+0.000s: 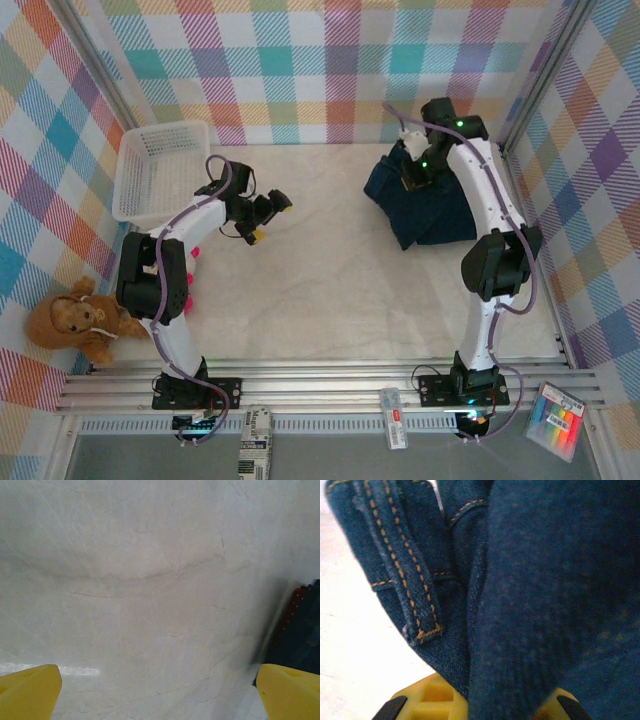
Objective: Fold and stack the skirts
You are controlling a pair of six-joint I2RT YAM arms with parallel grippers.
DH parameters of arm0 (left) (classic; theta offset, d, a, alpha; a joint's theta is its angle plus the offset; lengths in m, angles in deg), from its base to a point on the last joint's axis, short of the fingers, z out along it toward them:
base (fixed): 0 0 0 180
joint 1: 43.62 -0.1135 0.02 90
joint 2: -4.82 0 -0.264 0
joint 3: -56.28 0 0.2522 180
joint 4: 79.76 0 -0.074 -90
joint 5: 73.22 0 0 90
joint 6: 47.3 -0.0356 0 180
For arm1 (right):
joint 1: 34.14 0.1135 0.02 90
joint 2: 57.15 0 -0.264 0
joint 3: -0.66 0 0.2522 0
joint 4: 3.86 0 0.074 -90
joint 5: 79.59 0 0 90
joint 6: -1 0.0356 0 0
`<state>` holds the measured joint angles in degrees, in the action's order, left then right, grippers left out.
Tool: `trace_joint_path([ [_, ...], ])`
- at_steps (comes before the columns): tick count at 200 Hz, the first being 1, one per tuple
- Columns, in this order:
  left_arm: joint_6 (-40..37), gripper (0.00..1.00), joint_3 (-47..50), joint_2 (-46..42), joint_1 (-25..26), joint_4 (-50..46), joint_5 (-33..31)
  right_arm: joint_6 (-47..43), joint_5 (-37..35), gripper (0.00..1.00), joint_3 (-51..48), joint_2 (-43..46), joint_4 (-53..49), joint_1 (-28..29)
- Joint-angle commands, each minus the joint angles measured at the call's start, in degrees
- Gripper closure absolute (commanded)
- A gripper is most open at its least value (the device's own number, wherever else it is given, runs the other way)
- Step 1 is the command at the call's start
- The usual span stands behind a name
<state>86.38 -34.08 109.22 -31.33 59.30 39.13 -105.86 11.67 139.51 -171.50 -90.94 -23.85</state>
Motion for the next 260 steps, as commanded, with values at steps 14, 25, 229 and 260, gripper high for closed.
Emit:
trace_joint_path([
  [14,-0.62,0.0,-0.42,-0.52,-0.52,-2.53,-0.56,-0.28,8.34,1.0,8.84,0.77,-5.86,-4.67],
  [25,-0.61,0.0,-0.55,-0.36,-0.52,-2.69,-0.47,-0.19,10.89,1.0,9.87,1.32,-6.41,-6.47],
  [229,-2.63,0.0,-2.66,0.79,-0.52,-7.63,-1.17,-6.04,14.14,0.99,-3.44,-8.97,6.58,-26.23],
  [260,-3.54,0.0,-3.62,0.55,-0.74,-8.93,-1.74,-0.19,0.29,0.71,-8.59,-6.33,12.22,-26.24],
])
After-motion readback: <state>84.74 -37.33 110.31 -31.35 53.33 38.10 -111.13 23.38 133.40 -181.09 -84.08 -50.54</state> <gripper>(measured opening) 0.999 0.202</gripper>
